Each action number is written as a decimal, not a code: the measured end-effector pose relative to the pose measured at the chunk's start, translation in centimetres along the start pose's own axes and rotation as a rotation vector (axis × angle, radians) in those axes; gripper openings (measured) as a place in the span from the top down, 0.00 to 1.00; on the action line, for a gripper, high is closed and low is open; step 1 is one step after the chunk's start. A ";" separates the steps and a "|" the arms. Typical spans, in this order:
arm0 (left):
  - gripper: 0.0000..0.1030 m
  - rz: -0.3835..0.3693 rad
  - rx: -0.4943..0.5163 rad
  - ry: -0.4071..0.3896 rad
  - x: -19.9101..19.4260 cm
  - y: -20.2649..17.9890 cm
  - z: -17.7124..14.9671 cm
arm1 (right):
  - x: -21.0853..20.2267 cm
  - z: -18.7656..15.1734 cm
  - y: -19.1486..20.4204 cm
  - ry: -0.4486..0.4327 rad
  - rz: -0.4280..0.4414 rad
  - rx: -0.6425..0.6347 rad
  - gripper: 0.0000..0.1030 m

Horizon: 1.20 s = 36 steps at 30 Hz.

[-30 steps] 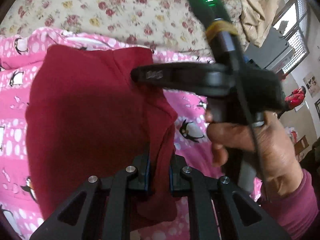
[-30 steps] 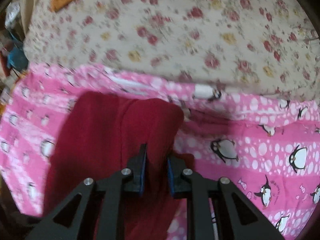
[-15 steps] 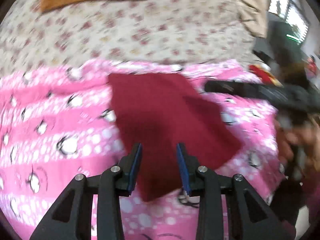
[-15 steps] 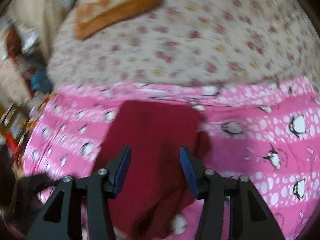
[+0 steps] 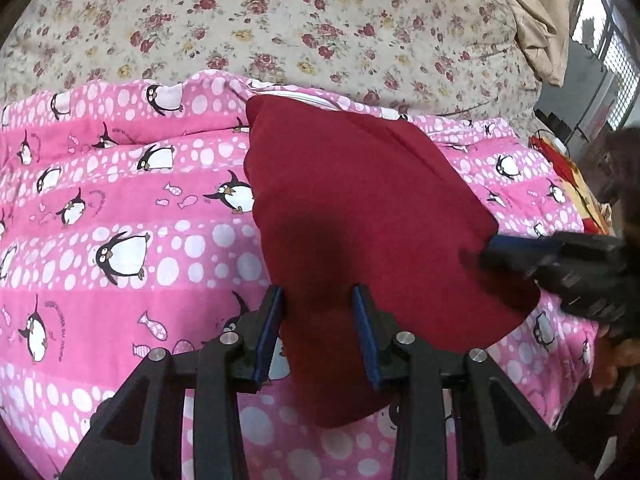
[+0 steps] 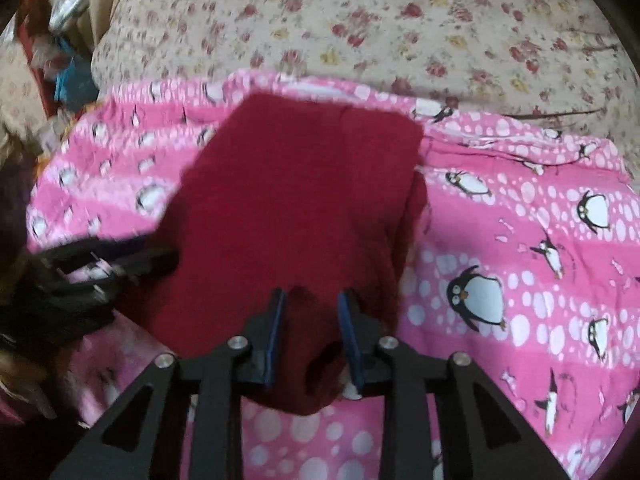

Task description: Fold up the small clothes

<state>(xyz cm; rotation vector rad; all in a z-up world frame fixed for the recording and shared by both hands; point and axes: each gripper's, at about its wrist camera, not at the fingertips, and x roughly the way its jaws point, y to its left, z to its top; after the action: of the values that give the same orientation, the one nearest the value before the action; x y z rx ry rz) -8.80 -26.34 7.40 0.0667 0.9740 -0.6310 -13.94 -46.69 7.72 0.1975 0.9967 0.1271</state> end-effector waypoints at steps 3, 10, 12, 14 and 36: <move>0.84 -0.004 -0.011 -0.002 0.1 0.3 0.1 | -1.8 1.8 -0.1 -0.120 0.012 0.064 0.35; 0.83 0.000 -0.005 -0.002 0.4 0.1 0.2 | 4.2 3.1 -1.8 -0.043 -0.158 0.111 0.35; 0.82 -0.001 -0.006 0.002 0.5 0.2 0.1 | 5.3 2.3 -3.3 -0.052 -0.095 0.176 0.34; 0.80 -0.004 -0.011 0.004 0.6 0.3 0.1 | 5.4 1.6 -4.0 -0.065 -0.053 0.214 0.34; 0.53 -0.234 -0.266 0.058 5.5 3.6 4.6 | 8.2 3.0 -7.3 -0.064 0.268 0.318 0.12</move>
<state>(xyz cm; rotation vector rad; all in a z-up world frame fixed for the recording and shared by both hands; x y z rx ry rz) -1.29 -27.47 4.92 -0.2694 1.1235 -0.7103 -6.89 -52.55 0.96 0.6235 0.9191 0.2053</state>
